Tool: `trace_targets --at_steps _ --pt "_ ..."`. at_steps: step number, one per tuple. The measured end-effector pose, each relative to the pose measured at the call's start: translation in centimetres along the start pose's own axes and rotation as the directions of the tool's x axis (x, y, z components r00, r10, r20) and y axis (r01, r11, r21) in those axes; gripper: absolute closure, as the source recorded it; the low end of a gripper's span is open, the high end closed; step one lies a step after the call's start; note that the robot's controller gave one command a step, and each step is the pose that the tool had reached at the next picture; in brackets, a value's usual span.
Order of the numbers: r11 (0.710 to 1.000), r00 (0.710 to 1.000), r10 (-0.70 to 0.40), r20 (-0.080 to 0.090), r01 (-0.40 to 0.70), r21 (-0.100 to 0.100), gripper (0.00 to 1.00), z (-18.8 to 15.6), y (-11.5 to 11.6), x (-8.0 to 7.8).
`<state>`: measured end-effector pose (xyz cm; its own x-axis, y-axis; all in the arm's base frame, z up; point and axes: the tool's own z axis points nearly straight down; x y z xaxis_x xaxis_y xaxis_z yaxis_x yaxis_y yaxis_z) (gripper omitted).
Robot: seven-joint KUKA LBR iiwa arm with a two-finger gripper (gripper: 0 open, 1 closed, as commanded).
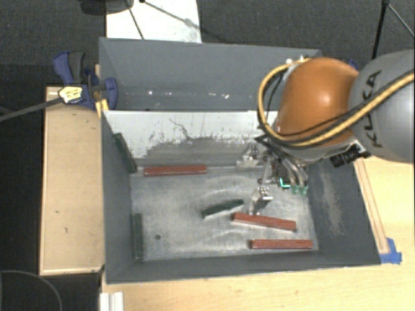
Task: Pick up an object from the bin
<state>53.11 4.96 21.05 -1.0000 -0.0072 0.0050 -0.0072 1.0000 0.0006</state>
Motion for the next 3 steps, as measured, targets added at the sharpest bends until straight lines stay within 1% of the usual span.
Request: trace_targets --at_steps 1,2,3 --pt "1.000 1.000 0.001 0.008 -0.001 0.000 0.00 -0.4 0.0 -0.2" --pt "1.000 1.000 0.019 0.014 -0.018 -0.001 0.00 4.8 0.1 0.4" --pt "0.999 0.999 0.039 0.007 -0.039 -0.001 1.00 12.7 1.2 0.4"
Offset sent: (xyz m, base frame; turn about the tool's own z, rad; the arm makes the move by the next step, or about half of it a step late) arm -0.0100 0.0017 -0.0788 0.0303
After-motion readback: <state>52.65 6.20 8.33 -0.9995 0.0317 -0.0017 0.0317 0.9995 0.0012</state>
